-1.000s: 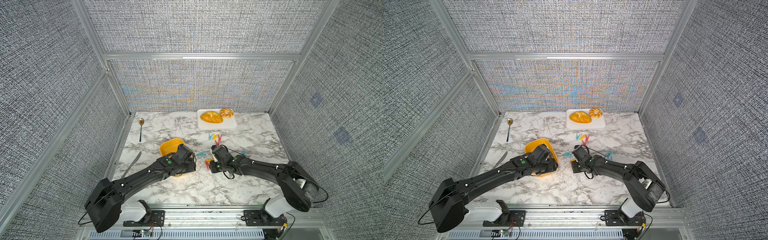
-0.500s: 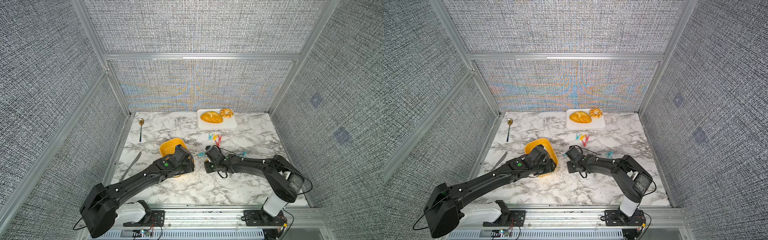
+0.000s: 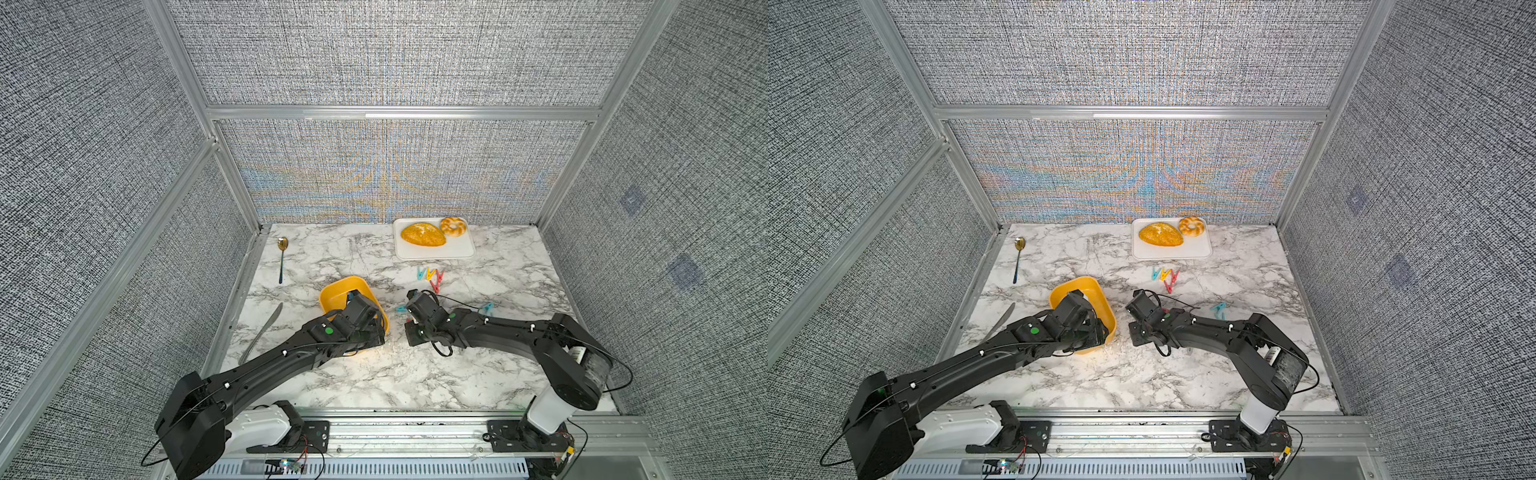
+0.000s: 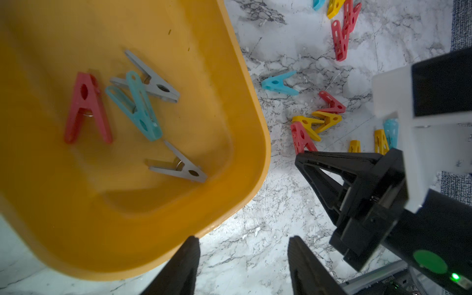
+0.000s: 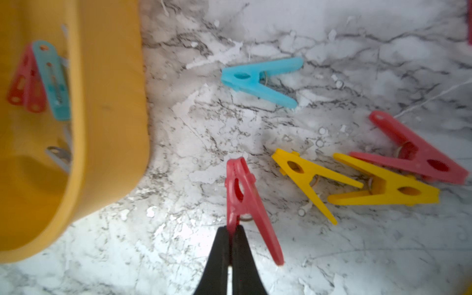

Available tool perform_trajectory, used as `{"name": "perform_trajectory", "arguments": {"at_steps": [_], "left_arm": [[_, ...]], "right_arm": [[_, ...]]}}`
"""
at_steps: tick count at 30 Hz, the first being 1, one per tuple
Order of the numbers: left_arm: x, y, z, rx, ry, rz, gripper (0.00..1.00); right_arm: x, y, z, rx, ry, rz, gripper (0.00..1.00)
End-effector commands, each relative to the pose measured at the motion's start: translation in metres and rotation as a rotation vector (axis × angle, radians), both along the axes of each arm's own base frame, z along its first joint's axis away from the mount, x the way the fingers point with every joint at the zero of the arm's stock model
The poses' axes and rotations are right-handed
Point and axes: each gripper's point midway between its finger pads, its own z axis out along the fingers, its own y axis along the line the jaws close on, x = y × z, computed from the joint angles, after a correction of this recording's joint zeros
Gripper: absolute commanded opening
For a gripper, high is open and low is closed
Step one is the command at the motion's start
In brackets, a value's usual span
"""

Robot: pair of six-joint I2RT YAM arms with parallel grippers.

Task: Put the clothespins into the storage box
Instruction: Pick up the clothespin from the center of the board, then place the clothespin in the storage box.

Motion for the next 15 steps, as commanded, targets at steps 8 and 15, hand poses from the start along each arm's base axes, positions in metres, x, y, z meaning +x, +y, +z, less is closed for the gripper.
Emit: {"name": "perform_trajectory", "arguments": {"at_steps": [8,15], "left_arm": [[0.009,0.047,0.024,-0.014,-0.078,0.117,0.67],[0.023,0.072,0.047,-0.039,-0.103,0.167,0.69]], "right_arm": [[0.011,0.031,0.081,0.124,-0.106,0.071,0.00],[0.025,0.077,0.123,0.222,-0.141,0.149,0.00]]}}
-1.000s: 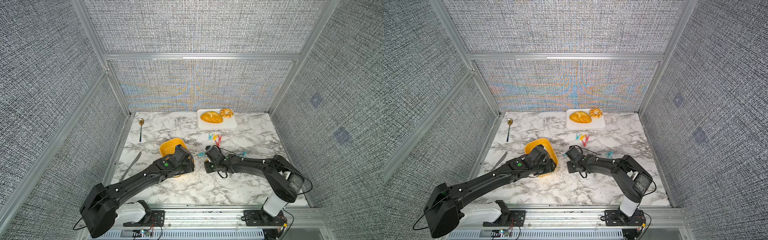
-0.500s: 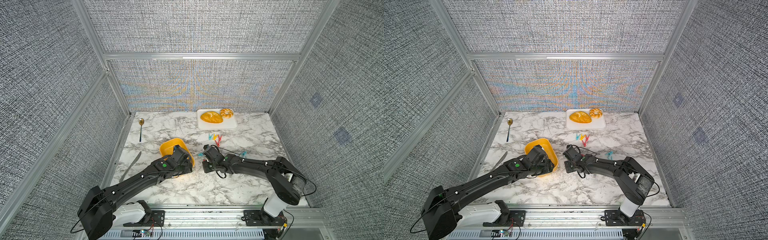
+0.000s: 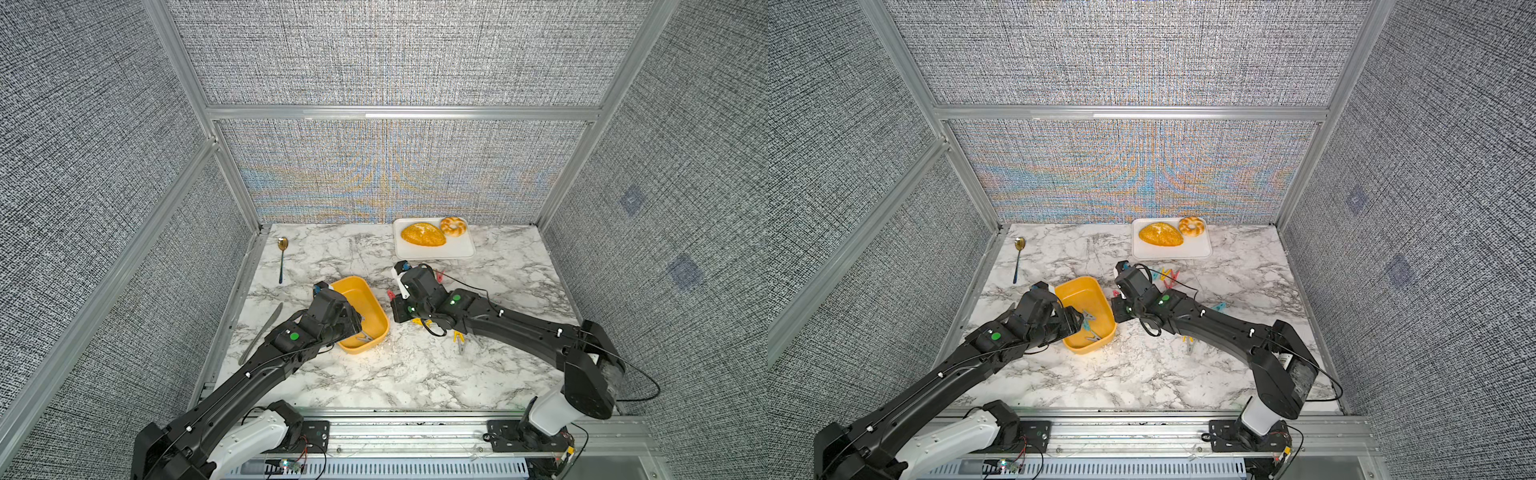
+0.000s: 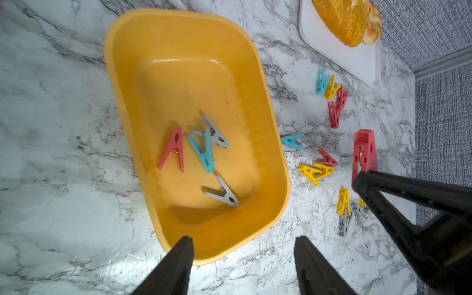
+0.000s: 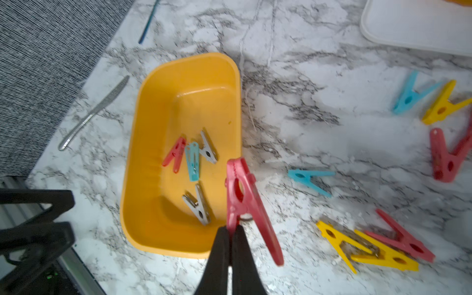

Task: Put the clothespins into the storage box
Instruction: Place the clothespin in the storage box.

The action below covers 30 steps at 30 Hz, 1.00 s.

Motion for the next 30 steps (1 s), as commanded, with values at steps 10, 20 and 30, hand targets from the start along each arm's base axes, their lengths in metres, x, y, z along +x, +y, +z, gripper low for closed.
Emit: {"name": "perform_trajectory", "arguments": {"at_steps": [10,20,30], "left_arm": [[0.029,0.027,0.022,-0.140,0.011,0.042,0.69],[0.034,0.028,0.026,-0.215,0.014,0.056,0.69],[0.029,0.007,0.012,-0.233,0.066,-0.025,0.65]], "right_arm": [[0.019,0.081,0.026,0.044,-0.014,0.134,0.08],[0.039,0.087,0.029,0.029,-0.056,0.095,0.37],[0.047,0.030,0.024,0.021,-0.056,-0.033,0.36]]}}
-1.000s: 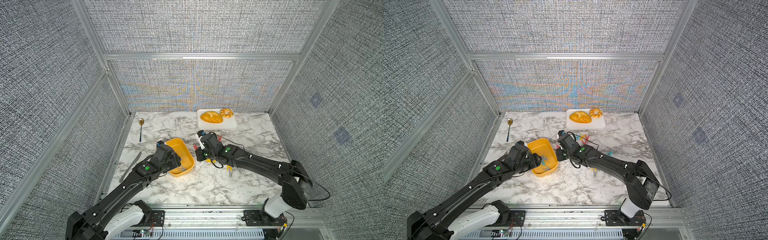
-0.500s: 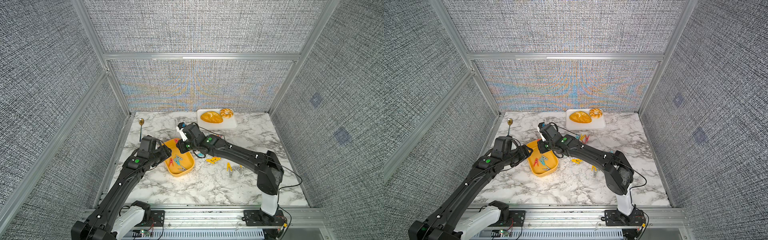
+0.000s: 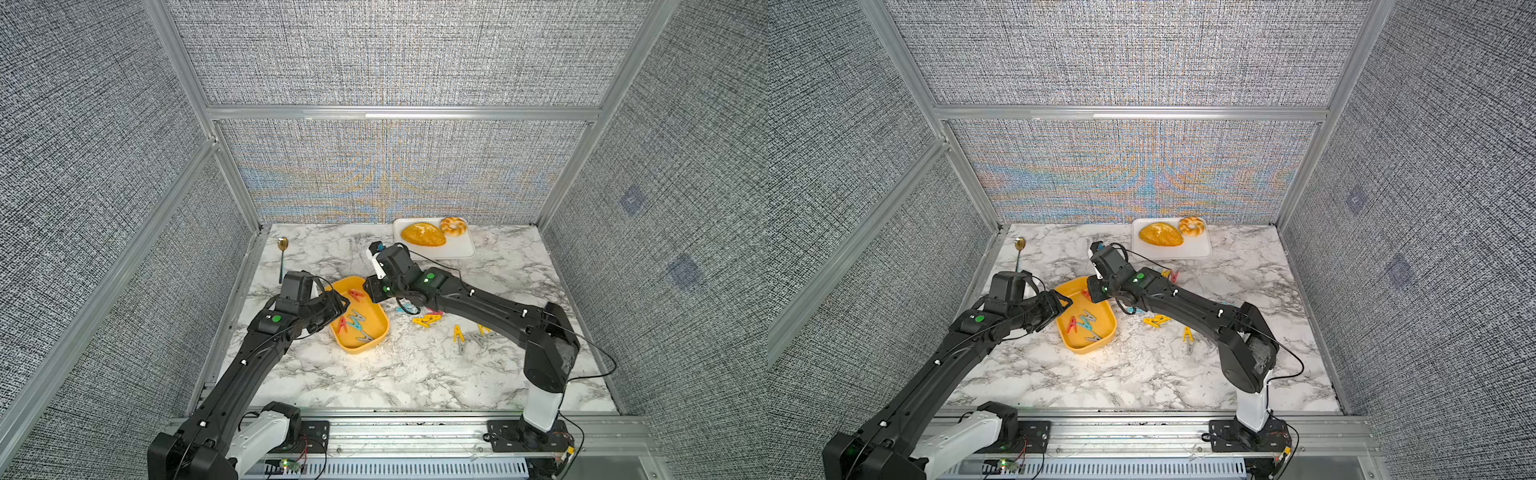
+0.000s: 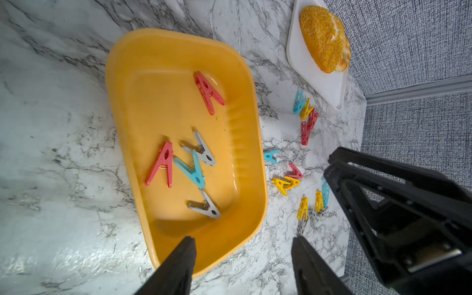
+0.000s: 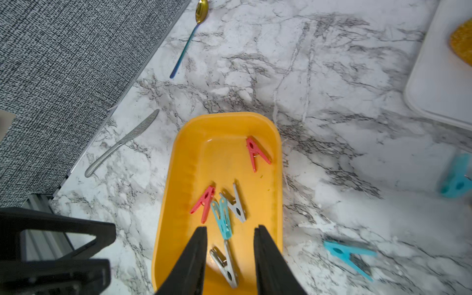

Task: Put the clothespins into the storage box
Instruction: Place the clothespin in the storage box.

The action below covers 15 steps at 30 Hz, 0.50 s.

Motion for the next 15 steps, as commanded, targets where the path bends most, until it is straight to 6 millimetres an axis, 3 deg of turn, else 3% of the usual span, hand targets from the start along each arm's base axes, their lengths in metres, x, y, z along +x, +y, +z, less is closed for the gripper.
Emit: {"name": "perform_trajectory", "arguments": {"at_steps": [1,8,15], "left_arm": [[0.000,-0.011,0.002,-0.015,-0.022,-0.038,0.65],[-0.013,-0.047,-0.013,0.025,-0.013,-0.120,0.64],[-0.030,-0.089,-0.035,0.020,0.001,-0.193,0.63]], "right_arm": [[0.005,-0.019,0.001,0.011,-0.009,-0.056,0.36],[-0.009,-0.086,-0.030,-0.036,0.032,-0.171,0.36],[-0.042,-0.153,-0.074,-0.101,0.102,-0.281,0.36]]}}
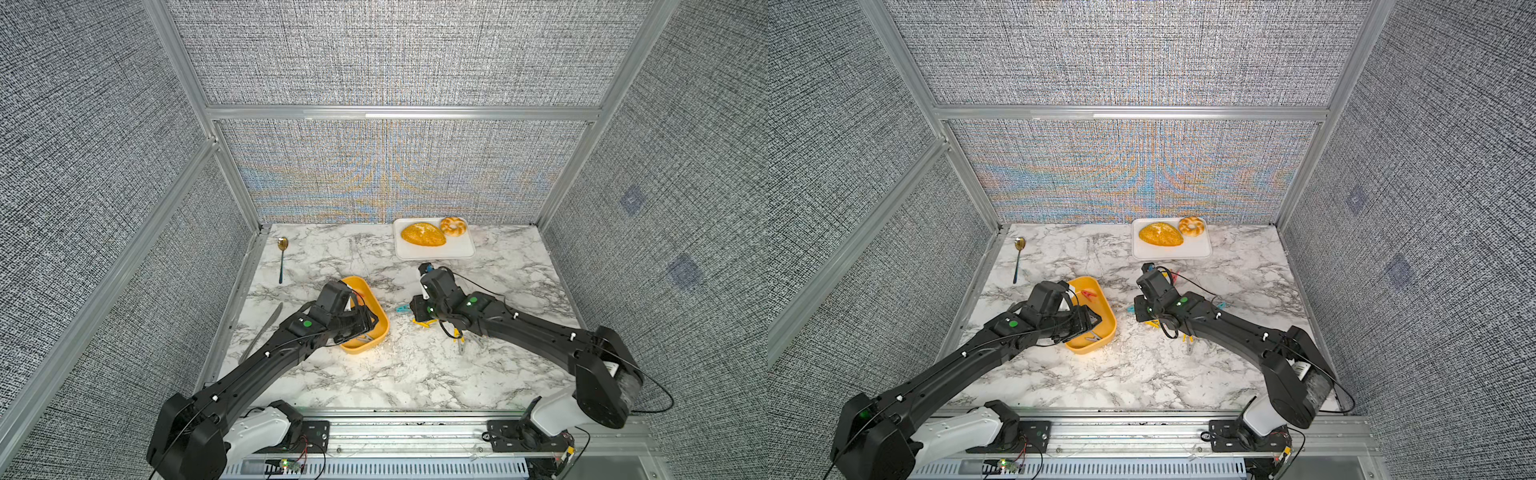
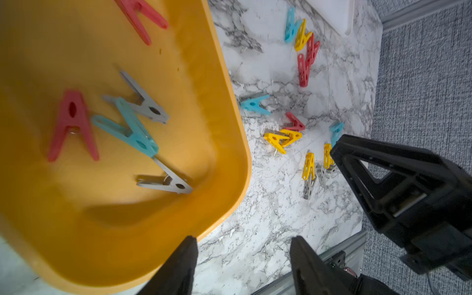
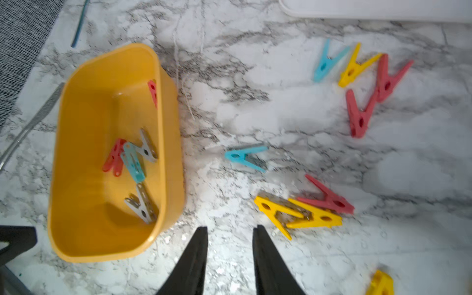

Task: Put the clothespins into the storage box
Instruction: Place the clothespin in the storage box, then pick up the clothespin from the center of the board.

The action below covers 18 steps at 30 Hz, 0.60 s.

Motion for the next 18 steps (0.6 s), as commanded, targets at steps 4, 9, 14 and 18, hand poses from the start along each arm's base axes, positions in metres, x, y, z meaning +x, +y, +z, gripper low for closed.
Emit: {"name": "perform_trajectory", "arguments": {"at_steps": [4,9,14,18], "left_arm": [[-0.002,-0.031,-0.002,-0.011,-0.041,-0.019,0.63],[-0.009,-0.055,-0.004,-0.002,-0.045,-0.075,0.62],[-0.012,-0.072,-0.007,0.003,-0.039,-0.113,0.62],[-0.012,-0.078,-0.009,0.001,-0.037,-0.126,0.62]], "right_arm": [[-0.020,-0.049,-0.031,-0.034,0.054,-0.112,0.33],[-0.041,-0.082,-0.065,-0.080,0.127,-0.177,0.32],[-0.053,-0.100,-0.082,-0.104,0.160,-0.218,0.32],[-0.053,-0.104,-0.086,-0.113,0.159,-0.232,0.33]]}}
